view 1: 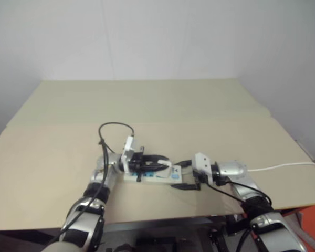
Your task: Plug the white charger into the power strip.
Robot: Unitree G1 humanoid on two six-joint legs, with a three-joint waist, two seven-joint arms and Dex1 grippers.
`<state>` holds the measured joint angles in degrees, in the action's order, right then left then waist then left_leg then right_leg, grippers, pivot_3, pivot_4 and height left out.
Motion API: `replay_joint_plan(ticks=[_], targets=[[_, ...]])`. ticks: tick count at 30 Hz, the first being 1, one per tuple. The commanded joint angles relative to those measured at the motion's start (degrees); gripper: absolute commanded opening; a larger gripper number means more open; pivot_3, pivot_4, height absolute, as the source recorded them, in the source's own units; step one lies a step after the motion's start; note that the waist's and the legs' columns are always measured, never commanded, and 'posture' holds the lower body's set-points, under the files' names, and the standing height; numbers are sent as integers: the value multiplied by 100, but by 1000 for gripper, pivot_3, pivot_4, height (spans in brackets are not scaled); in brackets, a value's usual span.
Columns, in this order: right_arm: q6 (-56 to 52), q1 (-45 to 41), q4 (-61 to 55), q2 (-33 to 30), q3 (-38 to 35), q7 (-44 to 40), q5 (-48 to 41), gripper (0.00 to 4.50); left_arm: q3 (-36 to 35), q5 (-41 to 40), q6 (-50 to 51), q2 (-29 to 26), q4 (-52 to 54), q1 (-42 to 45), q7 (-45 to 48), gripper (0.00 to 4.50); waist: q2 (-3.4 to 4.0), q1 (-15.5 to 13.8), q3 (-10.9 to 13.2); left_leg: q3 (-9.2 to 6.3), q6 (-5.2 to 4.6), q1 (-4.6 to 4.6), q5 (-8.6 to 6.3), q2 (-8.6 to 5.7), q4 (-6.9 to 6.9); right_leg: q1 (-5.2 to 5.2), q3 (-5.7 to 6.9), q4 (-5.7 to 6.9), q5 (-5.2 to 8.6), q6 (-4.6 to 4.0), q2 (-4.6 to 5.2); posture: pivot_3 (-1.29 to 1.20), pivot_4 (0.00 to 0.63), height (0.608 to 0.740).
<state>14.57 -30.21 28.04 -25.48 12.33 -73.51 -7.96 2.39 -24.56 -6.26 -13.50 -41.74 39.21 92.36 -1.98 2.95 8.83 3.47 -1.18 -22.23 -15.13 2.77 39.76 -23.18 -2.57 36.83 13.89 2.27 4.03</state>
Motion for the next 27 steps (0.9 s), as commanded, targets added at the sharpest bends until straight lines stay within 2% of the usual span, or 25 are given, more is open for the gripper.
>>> replay_joint_plan(ticks=[1, 27], targets=[[92, 15, 47, 56, 114, 1, 112, 3452, -6, 82, 7, -263, 283, -234, 14, 1004, 0, 19, 0, 0, 0, 0, 0, 1, -1, 0, 0, 0, 0, 0, -1, 0, 150, 740], [204, -46, 182, 81, 113, 59, 135, 3452, 308, 680, -762, -432, -534, -265, -185, 1004, 1, 8, -59, 3, -6, 27, -4, 2, -6, 27, -2, -7, -2, -4, -1, 0, 150, 740]])
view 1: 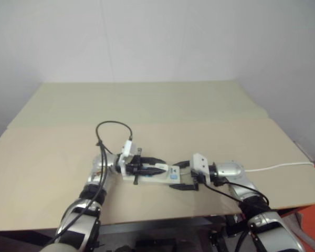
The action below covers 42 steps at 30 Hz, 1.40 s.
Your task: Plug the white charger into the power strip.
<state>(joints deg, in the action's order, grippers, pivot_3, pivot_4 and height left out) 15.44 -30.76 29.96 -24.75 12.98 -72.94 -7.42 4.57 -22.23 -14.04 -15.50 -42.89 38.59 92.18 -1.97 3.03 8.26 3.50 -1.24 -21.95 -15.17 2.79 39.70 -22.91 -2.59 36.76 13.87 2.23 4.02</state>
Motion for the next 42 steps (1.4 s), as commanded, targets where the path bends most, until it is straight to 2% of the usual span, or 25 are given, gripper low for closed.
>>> replay_joint_plan(ticks=[1, 7, 12, 13, 16, 22, 33, 35, 36, 42], targets=[[120, 5, -6, 12, 48, 4, 83, 3452, 94, 457, 17, -244, -433, -221, -184, 1004, 0, 0, -4, 0, -1, 4, -1, 0, -1, 4, 0, 0, 0, 0, 0, 0, 150, 740], [157, -19, 34, 36, 50, 4, 106, 3452, 95, 493, 44, -286, -507, -278, -281, 1004, -1, 1, -7, 2, -5, 70, -5, 0, -31, 64, -1, -25, 2, -2, 1, 0, 150, 740], [188, -36, 68, 50, 39, 10, 115, 3452, 146, 476, 283, -335, -508, -251, -225, 1004, 3, 0, -22, 2, -5, 80, -4, 0, -47, 67, -1, -32, 1, -5, -1, 0, 150, 740], [189, -38, 70, 51, 38, 12, 115, 3452, 136, 462, 305, -329, -503, -243, -247, 1728, 5, 8, -24, 1, -5, 80, -4, 0, -47, 67, -1, -32, 1, -5, -1, 0, 150, 740], [204, -40, 82, 50, 36, 20, 116, 3452, 74, 410, 277, -288, -480, -218, -204, 2554, 36, 10, -41, 1, -5, 82, -4, -1, -56, 65, -6, -38, 1, -7, -1, 0, 150, 740], [215, -39, 90, 43, 24, 41, 132, 3452, -31, 439, 42, -218, -506, -135, -122, 4458, 37, -31, -42, 7, -5, 79, -4, -1, -67, 65, -4, -52, -1, -9, 0, 0, 150, 740], [228, -97, 124, 61, 13, 81, 143, 3452, -139, 339, 24, -394, -168, 34, -61, 4458, 37, -27, -40, 7, -5, 75, -4, 0, -71, 61, -4, -58, -2, -12, -2, 0, 150, 740], [206, -121, 119, 70, -20, 48, 80, 4167, -239, 264, 38, -446, -116, 97, -64, 4500, 36, -25, -37, 7, -5, 72, -4, 1, -71, 58, -4, -58, -2, -12, -2, 0, 150, 740], [145, -145, 116, 70, -35, 56, 65, 4345, -268, 209, 109, -492, -82, 129, -25, 4500, 35, -28, -30, 7, -5, 70, -4, 1, -71, 55, -4, -57, -3, -12, -2, 0, 150, 740], [138, -146, 21, -26, -131, 44, -4, 4453, -505, -27, 306, -643, 129, 224, 28, 4500, 37, -75, -18, 3, -4, -33, -2, -2, -61, -38, 0, -53, -6, -13, 1, 0, 150, 740]])
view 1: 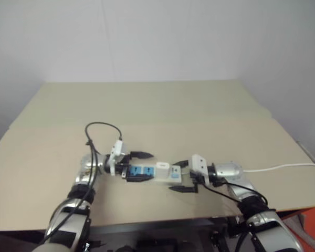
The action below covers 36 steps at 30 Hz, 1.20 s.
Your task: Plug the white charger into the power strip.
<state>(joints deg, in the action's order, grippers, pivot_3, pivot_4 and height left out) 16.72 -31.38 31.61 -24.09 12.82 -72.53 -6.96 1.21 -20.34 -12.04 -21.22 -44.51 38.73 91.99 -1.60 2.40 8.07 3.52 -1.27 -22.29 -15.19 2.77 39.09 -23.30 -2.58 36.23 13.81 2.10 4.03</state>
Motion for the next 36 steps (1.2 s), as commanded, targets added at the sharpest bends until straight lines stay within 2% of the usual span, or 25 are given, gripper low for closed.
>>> replay_joint_plan(ticks=[1, 5, 11, 17, 23, 36], targets=[[33, -66, -188, -141, -155, 0, -78, 4453, -219, -321, 192, -126, 395, 222, 50, 4500, 0, -22, 6, 1, 0, -5, 0, 0, 1, -2, 4, -3, 0, 0, 1, 0, 150, 740], [46, 94, -612, -539, -370, -96, -258, 4453, -364, -730, 585, -508, 967, 172, 51, 4500, -2, -36, 34, 2, 1, -11, 0, -5, 3, -3, 9, -3, 0, 0, 13, 0, 150, 740], [-103, 503, -1443, -1703, -881, -611, -722, 4453, -324, -1208, 768, -1761, 1632, -311, 51, 4500, 2, -55, 60, -2, 0, -11, 0, -4, 0, -4, 11, -8, 2, 3, 15, 0, 150, 740], [-316, 1092, -2032, -2750, -1530, -960, -1194, 4453, -468, -1399, 528, -2814, 1670, -901, 51, 4500, 1, -91, 89, 9, 1, -6, 0, -1, -1, -5, 11, -5, 2, 2, 18, 0, 150, 740], [-782, 1622, -2570, -3086, -1898, -873, -1477, 4453, -745, -1551, 794, -3038, 1907, -1228, 51, 4500, 1, -172, 92, 21, 1, -4, 0, 1, 0, -4, 12, -6, 2, 1, 19, 0, 150, 740], [-1213, 1985, -3133, -3135, -2136, -602, -1597, 4453, -942, -1428, 1211, -3006, 2488, -1514, 51, 4500, -2, -179, 100, 24, 1, -8, 1, -2, 1, -5, 13, -7, 2, 2, 19, 0, 150, 740]])
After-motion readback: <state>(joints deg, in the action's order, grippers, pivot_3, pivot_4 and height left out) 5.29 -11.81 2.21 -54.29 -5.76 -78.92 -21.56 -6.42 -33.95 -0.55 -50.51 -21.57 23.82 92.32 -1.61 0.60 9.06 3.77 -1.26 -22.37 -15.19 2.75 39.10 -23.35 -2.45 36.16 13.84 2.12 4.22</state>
